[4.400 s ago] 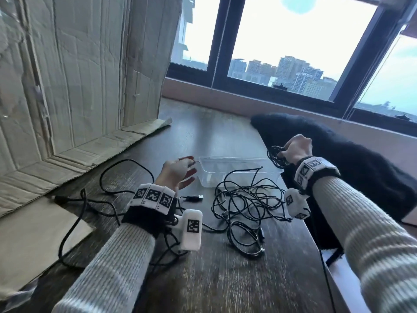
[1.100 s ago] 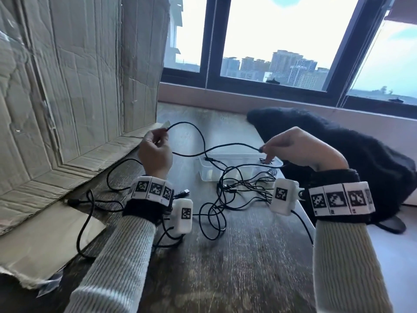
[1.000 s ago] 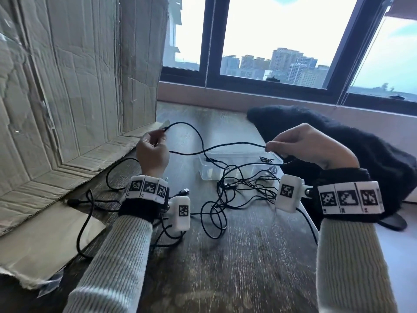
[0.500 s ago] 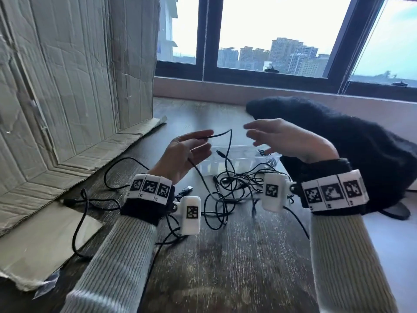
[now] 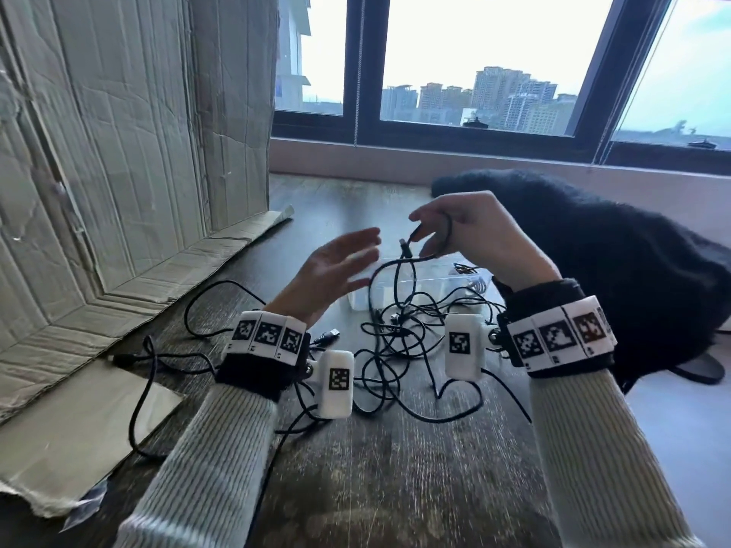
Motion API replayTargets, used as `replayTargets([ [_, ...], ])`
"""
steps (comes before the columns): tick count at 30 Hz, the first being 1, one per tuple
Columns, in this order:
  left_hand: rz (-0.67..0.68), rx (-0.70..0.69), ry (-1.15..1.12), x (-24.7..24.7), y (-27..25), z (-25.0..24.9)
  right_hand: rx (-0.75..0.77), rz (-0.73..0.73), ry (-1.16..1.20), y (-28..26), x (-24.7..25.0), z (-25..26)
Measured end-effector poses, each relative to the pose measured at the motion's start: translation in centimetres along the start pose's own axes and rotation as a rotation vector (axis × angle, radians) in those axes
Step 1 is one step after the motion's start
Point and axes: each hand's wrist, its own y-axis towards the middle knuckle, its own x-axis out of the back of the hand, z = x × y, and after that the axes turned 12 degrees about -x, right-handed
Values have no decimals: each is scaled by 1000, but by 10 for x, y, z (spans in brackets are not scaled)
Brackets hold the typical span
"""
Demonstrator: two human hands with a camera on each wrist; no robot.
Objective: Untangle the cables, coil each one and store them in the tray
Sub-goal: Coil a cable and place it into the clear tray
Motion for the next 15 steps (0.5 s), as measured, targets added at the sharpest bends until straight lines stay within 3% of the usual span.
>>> replayTargets([
  [2,253,-14,241,-4,-1,7,52,3,115,-4,-1,6],
  [4,394,-4,300,-12,-4,13,94,16,183,-6,-2,10],
  [7,424,0,313,-16,-5,15,109,-8,301,-5,4,10],
  [12,234,-92,391,1,-1,10,61,-24,530,-4,29,4],
  [15,336,-64,516,8,-2,17,45,-24,748,-8,40,3],
])
